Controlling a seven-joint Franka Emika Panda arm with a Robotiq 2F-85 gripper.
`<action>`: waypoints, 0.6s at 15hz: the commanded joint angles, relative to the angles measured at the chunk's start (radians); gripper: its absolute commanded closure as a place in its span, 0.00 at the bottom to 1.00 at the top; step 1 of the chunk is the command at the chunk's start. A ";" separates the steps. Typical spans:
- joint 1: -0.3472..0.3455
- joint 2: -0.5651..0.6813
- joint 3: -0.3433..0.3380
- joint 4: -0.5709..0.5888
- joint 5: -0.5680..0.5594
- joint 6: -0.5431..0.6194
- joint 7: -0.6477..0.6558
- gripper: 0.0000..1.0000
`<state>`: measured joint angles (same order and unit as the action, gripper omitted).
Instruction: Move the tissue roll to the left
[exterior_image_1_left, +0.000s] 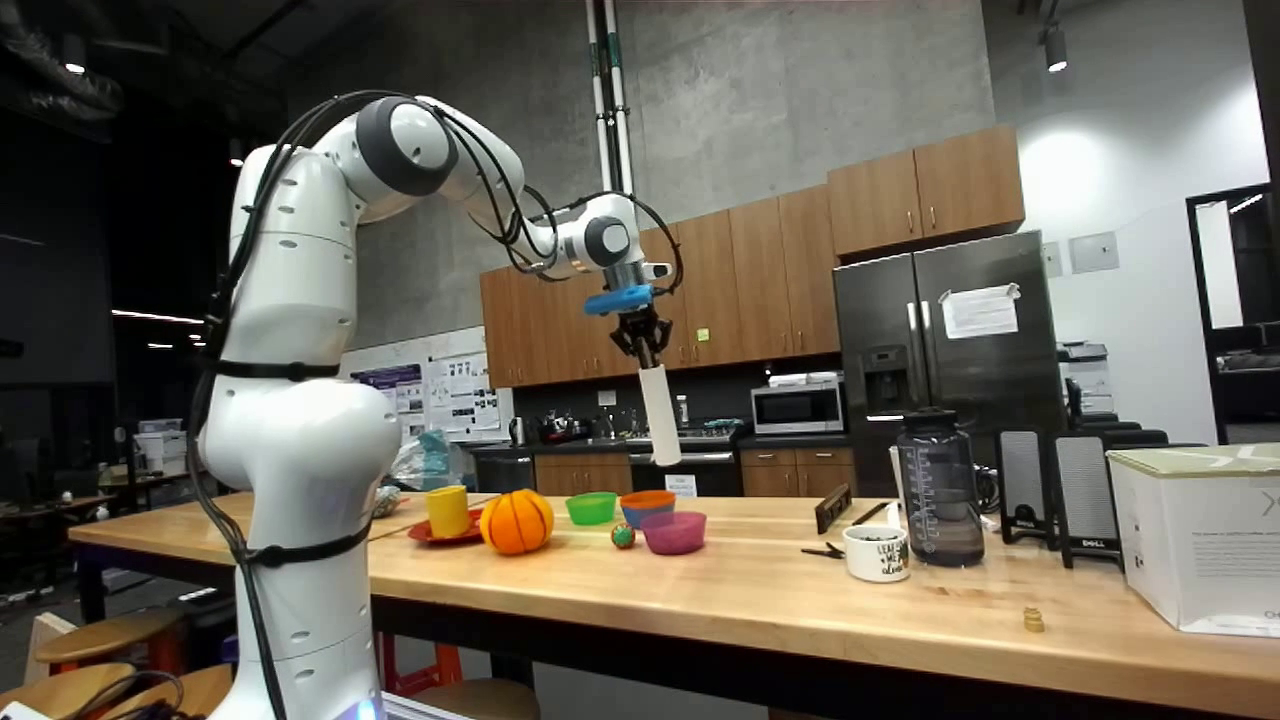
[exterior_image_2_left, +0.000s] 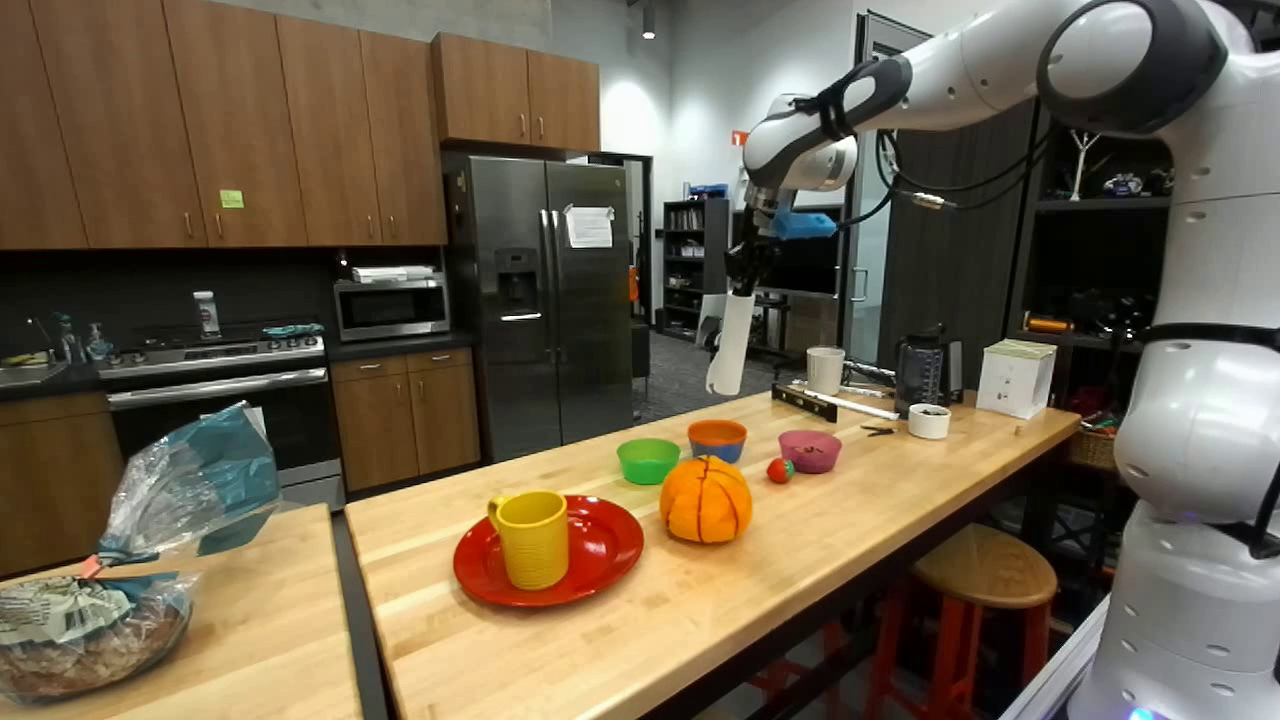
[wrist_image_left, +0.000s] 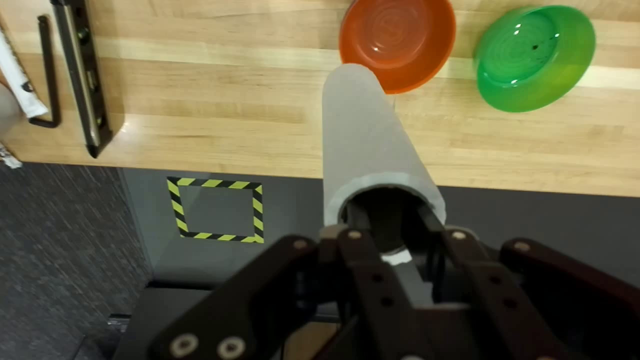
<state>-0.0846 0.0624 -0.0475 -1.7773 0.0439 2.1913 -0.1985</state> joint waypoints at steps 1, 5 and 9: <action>0.035 -0.078 0.029 -0.079 0.031 -0.015 -0.073 0.47; 0.089 -0.121 0.071 -0.138 0.051 -0.019 -0.119 0.47; 0.145 -0.141 0.113 -0.176 0.052 -0.016 -0.144 0.47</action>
<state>0.0304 -0.0359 0.0465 -1.9091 0.0803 2.1820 -0.3008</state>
